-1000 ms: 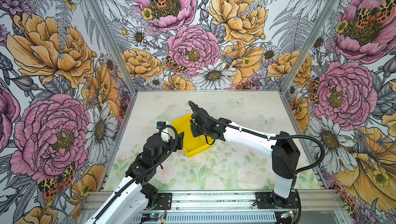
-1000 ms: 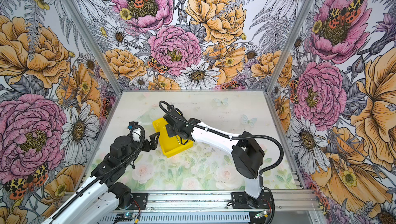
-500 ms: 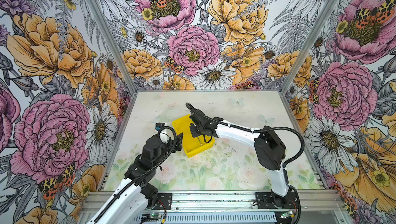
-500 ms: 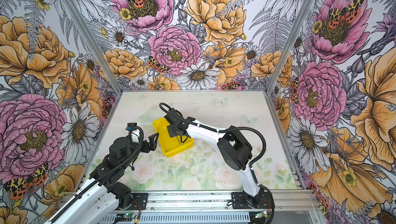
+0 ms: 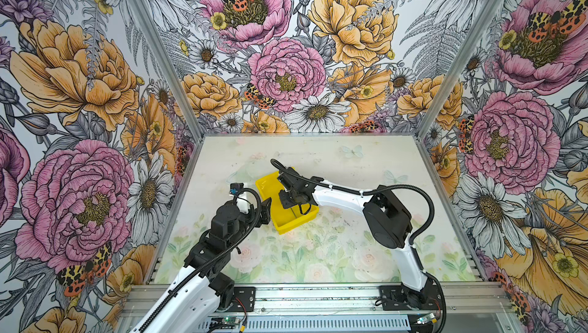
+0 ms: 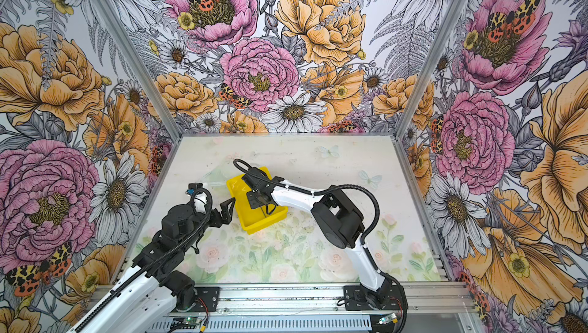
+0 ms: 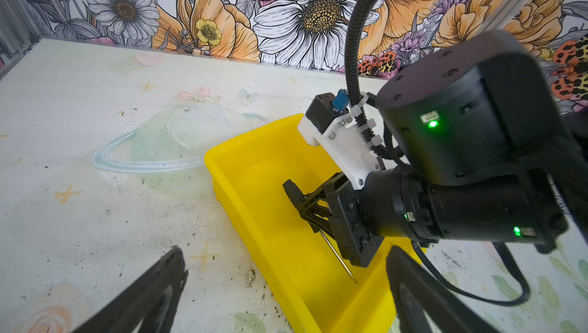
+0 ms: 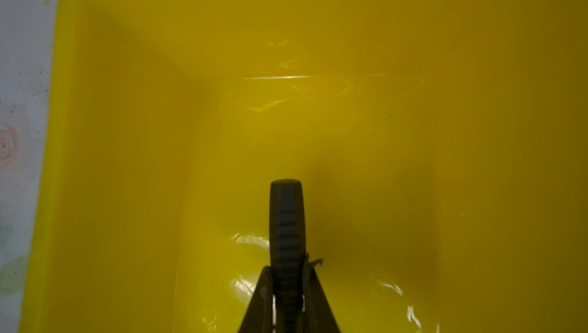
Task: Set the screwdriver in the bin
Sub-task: 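Carry the screwdriver with the right gripper over the yellow bin, then lower the screwdriver into the bin and open the right gripper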
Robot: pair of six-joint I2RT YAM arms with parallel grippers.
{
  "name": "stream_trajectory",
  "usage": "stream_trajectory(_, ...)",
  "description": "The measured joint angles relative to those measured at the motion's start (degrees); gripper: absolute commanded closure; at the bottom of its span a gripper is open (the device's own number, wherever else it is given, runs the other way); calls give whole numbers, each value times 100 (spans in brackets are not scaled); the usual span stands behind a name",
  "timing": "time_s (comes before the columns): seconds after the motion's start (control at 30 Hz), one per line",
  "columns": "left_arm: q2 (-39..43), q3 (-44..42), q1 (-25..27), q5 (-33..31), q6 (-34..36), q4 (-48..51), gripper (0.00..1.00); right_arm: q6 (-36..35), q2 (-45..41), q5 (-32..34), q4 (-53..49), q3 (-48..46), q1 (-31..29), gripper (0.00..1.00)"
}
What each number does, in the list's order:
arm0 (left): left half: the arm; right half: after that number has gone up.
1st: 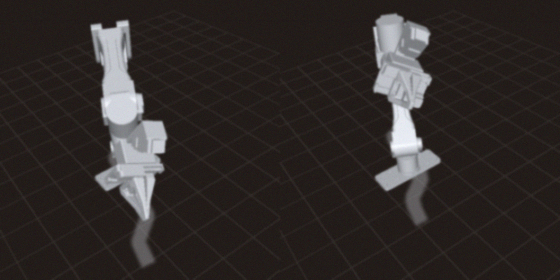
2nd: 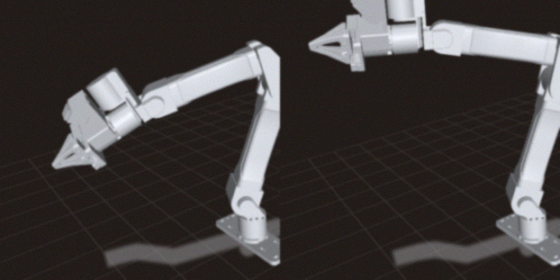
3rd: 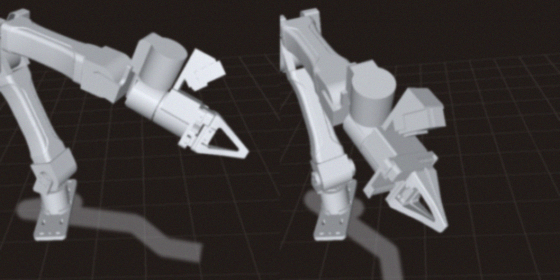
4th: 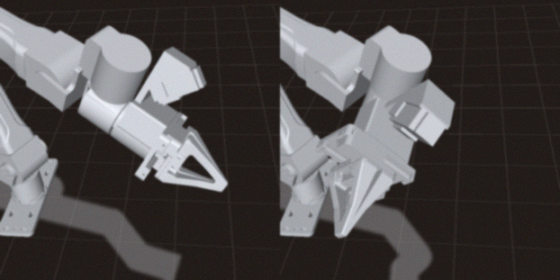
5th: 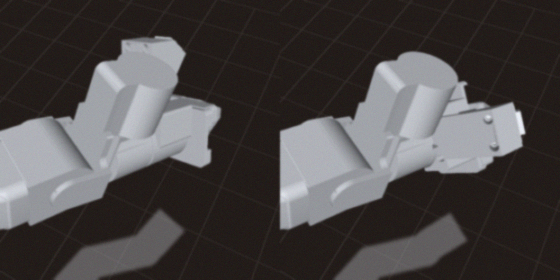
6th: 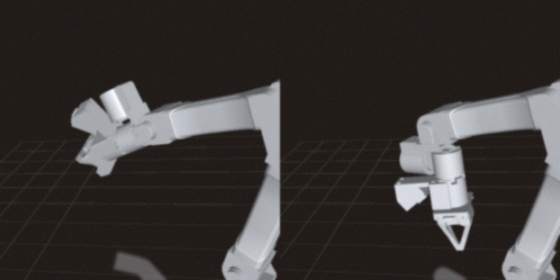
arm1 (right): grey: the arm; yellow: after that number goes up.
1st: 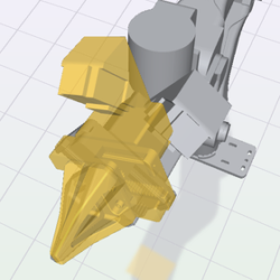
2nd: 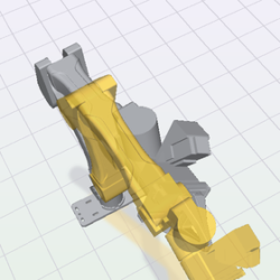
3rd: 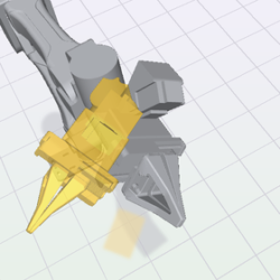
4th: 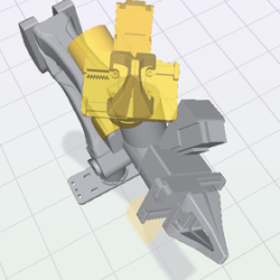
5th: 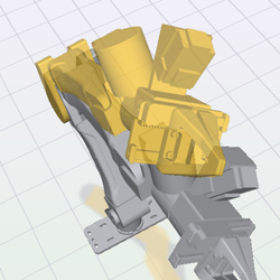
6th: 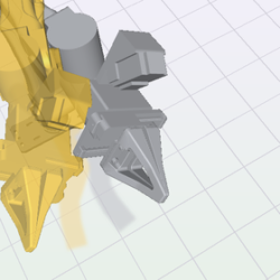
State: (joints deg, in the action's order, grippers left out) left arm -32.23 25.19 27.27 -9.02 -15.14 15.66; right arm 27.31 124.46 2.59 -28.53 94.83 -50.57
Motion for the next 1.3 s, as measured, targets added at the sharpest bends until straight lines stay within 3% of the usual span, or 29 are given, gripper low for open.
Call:
stream_trajectory(0.2, 0, -35, 0, -17, -2, 7, 1, -2, 92, -52, -20, 4, 4, 91)
stream_trajectory(0.73, 7, -37, -7, -66, -17, 7, 1, -7, 92, 118, -33, 87, -11, 52)
stream_trajectory(1.07, 186, -46, -7, -68, -103, 26, 1, -42, 92, 258, -33, 181, -85, 41)
stream_trajectory(1.3, 190, -48, -9, -68, -105, 48, 1, -17, 92, 260, -35, 181, -90, 40)
